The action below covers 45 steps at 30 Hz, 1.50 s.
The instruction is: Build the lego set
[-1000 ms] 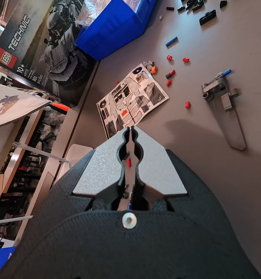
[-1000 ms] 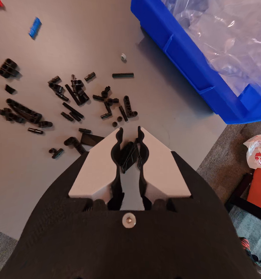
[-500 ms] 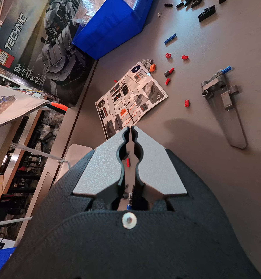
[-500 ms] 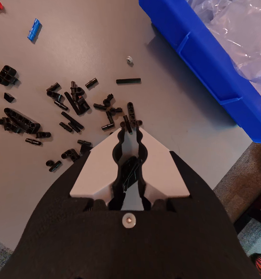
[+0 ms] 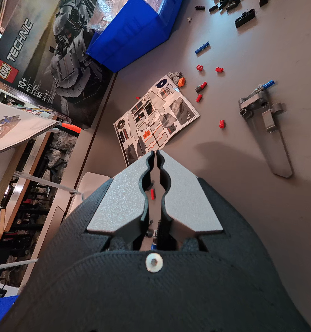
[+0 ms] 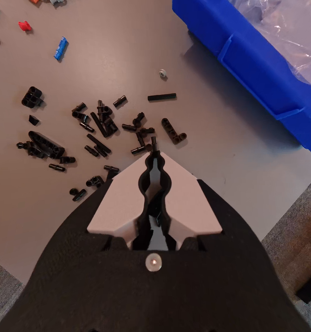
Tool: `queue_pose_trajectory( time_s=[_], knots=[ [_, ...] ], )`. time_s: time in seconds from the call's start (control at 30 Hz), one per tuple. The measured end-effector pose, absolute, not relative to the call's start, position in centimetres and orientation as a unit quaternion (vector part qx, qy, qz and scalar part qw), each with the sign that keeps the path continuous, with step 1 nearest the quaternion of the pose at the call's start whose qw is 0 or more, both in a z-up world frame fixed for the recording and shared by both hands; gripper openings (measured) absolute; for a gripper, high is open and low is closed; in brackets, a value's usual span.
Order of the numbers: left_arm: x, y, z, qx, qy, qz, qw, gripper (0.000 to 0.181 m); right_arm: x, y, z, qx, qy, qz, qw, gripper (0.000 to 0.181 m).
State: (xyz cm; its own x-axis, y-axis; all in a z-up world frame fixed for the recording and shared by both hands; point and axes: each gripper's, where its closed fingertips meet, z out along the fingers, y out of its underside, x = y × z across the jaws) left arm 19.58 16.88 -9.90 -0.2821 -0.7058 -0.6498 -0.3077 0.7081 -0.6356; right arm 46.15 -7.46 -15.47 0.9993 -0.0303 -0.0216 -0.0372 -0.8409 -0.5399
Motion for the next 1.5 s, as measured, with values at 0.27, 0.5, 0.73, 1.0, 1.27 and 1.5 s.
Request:
queue_pose_trajectory(
  time_s=[0.27, 0.5, 0.73, 1.0, 1.27, 1.5],
  knots=[
    [19.6, 16.7, -9.6, -0.326, 0.772, -0.203, 0.507, 0.000, 45.2, -7.4, -11.9, -0.946, 0.018, -0.023, 0.322, 0.001],
    [19.5, 15.7, -8.4, -0.293, 0.765, -0.206, 0.536, 0.004, 37.0, -2.3, -7.3, -0.929, -0.093, 0.022, 0.358, 0.000],
    [19.1, 13.3, -6.3, -0.237, 0.741, -0.213, 0.591, 0.015, 27.4, 4.5, -6.3, -0.913, -0.222, 0.068, 0.335, 0.001],
    [18.8, 12.3, -5.8, -0.199, 0.737, -0.191, 0.617, 0.022, 20.3, 9.0, -6.5, -0.900, -0.308, 0.094, 0.292, 0.001],
    [18.5, 11.5, -5.5, -0.165, 0.738, -0.163, 0.633, 0.023, 18.4, 10.6, -6.9, -0.901, -0.323, 0.099, 0.273, 0.001],
    [18.6, 11.6, -6.1, -0.153, 0.743, -0.136, 0.638, 0.013, 17.8, 11.2, -6.4, -0.896, -0.318, 0.119, 0.286, 0.001]
  ],
)
